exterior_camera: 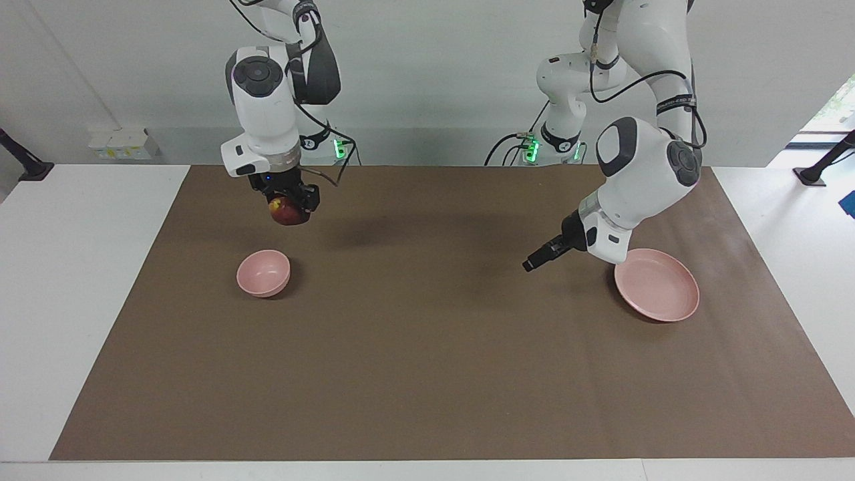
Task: Move apple from plate to bowl
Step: 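Open the left gripper and pull back while the right gripper holds apple, then carry the apple with the right gripper over the pink bowl and lower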
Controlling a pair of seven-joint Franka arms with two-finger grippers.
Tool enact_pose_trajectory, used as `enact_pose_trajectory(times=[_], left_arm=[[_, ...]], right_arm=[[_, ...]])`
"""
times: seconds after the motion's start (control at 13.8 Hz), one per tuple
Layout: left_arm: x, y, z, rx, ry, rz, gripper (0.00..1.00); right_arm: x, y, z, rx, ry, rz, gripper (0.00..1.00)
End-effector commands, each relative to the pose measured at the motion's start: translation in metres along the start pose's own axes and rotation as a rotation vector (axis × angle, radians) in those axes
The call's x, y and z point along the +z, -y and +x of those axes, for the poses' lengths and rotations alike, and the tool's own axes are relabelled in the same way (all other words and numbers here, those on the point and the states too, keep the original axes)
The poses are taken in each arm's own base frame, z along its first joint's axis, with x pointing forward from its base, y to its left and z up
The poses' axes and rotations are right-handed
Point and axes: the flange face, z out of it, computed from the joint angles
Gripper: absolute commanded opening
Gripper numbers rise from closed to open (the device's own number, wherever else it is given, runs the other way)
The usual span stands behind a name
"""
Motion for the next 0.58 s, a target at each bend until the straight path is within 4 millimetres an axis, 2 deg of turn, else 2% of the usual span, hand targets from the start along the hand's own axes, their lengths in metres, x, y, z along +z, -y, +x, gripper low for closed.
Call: enact_pose_trajectory(times=[0.0,0.15,0.22,0.36,0.51], left_arm=[[-0.035,0.015,0.011,0.114,-0.072,0.09,1.0],[-0.051,0.025,0.015,0.215,-0.119,0.143,1.0],[-0.066,0.033,0.015,0.254,-0.135,0.157,1.0],[-0.093,0.051,0.012,0.344,-0.14,0.198,1.0],[-0.12,0.068,0.004,0.486,-0.144,0.285,1.0]], right_arm=[[0.016,0.002,0.007,-0.102,-0.06,-0.187,0.0],[0.026,0.001,0.009,-0.148,-0.098,-0.29,0.0],[0.032,0.0,0.008,-0.156,-0.096,-0.308,0.0],[0.055,0.005,0.01,-0.116,-0.106,-0.351,0.0],[0.065,0.012,0.022,-0.102,-0.145,-0.303,0.0]])
